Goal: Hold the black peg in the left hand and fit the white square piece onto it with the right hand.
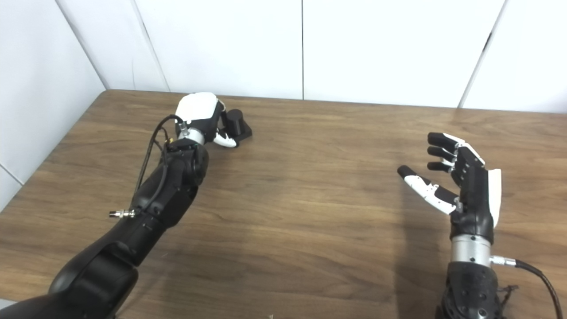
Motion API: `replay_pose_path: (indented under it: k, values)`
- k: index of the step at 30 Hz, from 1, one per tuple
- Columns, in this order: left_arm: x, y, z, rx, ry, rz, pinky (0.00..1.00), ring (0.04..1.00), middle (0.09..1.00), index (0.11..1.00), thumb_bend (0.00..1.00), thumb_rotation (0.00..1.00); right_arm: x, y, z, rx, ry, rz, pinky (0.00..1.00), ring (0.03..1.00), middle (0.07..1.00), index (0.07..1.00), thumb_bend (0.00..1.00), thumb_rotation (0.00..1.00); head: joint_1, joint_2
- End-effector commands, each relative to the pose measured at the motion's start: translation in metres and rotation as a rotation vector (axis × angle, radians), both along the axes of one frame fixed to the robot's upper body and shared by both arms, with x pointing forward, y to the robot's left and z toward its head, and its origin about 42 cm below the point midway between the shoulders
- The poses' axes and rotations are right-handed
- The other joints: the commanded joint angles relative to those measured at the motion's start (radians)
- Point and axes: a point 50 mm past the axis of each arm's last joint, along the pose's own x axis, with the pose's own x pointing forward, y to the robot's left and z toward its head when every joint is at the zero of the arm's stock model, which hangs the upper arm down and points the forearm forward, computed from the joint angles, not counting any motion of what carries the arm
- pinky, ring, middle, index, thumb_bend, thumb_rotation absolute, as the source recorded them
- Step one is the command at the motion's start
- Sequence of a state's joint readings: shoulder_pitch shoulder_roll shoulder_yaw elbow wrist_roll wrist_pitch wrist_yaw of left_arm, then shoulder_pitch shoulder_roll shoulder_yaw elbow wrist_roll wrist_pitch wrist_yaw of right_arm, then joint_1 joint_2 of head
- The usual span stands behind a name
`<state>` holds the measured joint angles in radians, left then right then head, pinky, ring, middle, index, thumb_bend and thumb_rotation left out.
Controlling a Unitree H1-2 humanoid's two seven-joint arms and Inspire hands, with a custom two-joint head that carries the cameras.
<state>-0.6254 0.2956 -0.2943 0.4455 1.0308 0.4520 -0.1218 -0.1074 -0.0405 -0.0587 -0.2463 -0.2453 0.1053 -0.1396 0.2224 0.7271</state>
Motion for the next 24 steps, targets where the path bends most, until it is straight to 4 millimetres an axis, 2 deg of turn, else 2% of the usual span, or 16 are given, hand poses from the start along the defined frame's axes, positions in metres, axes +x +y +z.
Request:
replay_pose_path:
  k: [1,8,17,19,24]
  values:
    - [-0.007,0.019,-0.021,0.027,0.084,0.048,1.00,0.864,0.806,0.488,0.52,0.08,0.004,0.001,0.022,-0.008,-0.088,0.002,0.60,0.713,0.724,0.680,0.62,0.13,-0.001,0.002]
    - [-0.010,0.019,-0.028,-0.042,0.106,0.009,1.00,0.900,0.844,0.491,0.52,0.08,0.004,-0.001,0.025,-0.023,-0.083,-0.002,0.59,0.704,0.718,0.681,0.62,0.15,-0.004,0.002]
    - [-0.021,0.020,-0.035,-0.182,0.136,-0.165,1.00,0.927,0.872,0.485,0.52,0.07,0.004,-0.002,0.027,-0.025,-0.085,0.003,0.56,0.684,0.721,0.683,0.61,0.12,-0.037,0.006]
    - [-0.025,0.019,-0.035,-0.199,0.140,-0.201,1.00,0.929,0.871,0.484,0.52,0.08,0.004,-0.003,0.026,-0.028,-0.080,-0.001,0.61,0.710,0.724,0.683,0.62,0.15,-0.042,0.008]
    - [-0.036,0.012,-0.036,-0.225,0.160,-0.297,1.00,0.936,0.877,0.487,0.52,0.08,0.004,-0.004,0.028,-0.031,-0.076,-0.006,0.60,0.710,0.726,0.681,0.63,0.18,-0.055,0.011]
